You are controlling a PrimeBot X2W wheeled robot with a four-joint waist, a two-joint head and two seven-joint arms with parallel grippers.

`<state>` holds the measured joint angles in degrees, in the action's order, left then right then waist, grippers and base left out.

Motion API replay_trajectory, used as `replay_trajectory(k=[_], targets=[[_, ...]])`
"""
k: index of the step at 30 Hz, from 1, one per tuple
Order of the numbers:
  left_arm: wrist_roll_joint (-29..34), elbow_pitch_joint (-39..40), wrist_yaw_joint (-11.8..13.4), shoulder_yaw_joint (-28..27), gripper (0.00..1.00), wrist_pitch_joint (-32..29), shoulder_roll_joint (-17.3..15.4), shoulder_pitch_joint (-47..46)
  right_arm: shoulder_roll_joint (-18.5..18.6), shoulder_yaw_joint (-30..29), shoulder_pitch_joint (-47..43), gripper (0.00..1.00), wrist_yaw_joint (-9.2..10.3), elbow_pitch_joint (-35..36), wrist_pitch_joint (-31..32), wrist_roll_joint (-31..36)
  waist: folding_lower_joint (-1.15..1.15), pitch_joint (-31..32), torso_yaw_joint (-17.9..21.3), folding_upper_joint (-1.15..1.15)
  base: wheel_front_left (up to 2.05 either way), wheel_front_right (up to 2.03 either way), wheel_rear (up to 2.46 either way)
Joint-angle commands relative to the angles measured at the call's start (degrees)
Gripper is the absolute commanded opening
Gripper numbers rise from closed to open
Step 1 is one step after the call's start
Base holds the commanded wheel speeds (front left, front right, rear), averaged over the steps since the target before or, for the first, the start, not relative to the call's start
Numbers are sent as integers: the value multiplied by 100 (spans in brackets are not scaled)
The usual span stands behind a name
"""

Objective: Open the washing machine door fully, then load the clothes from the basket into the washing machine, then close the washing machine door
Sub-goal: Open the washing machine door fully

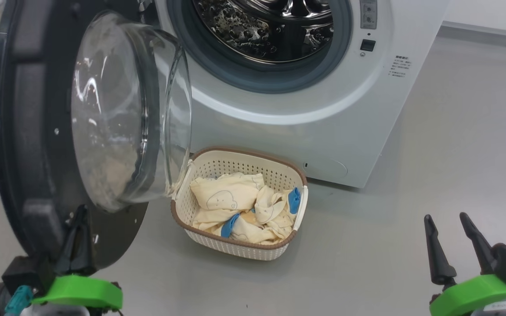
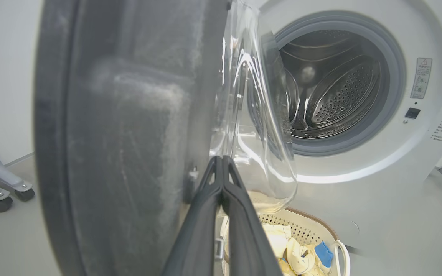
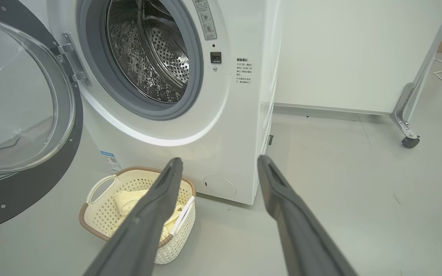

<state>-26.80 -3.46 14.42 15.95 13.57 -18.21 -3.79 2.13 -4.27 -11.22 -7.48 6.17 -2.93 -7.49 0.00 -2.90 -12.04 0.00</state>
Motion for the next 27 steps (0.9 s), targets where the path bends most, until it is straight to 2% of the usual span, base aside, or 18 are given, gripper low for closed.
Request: replay_trajectory(k=[1, 6, 10, 27], targets=[[-51, 39, 793, -422, 0, -14, -264, -245, 75, 117, 257, 100, -1, 214, -13, 6, 0, -18, 30, 0, 0, 0, 0], [-217, -183, 875, -768, 0, -3, -385, -317, 75, 128, 271, 100, -1, 212, -20, -15, 0, -43, 98, 0, 0, 0, 0], [-340, -376, 843, -980, 0, 20, -471, -369, 75, 45, 253, 100, -1, 211, -37, -56, 0, -52, 111, 0, 0, 0, 0], [-552, -1582, 447, -1910, 0, 135, -961, -1044, 75, 26, 381, 100, -1, 198, -61, -71, 0, -166, 235, 0, 0, 0, 0]])
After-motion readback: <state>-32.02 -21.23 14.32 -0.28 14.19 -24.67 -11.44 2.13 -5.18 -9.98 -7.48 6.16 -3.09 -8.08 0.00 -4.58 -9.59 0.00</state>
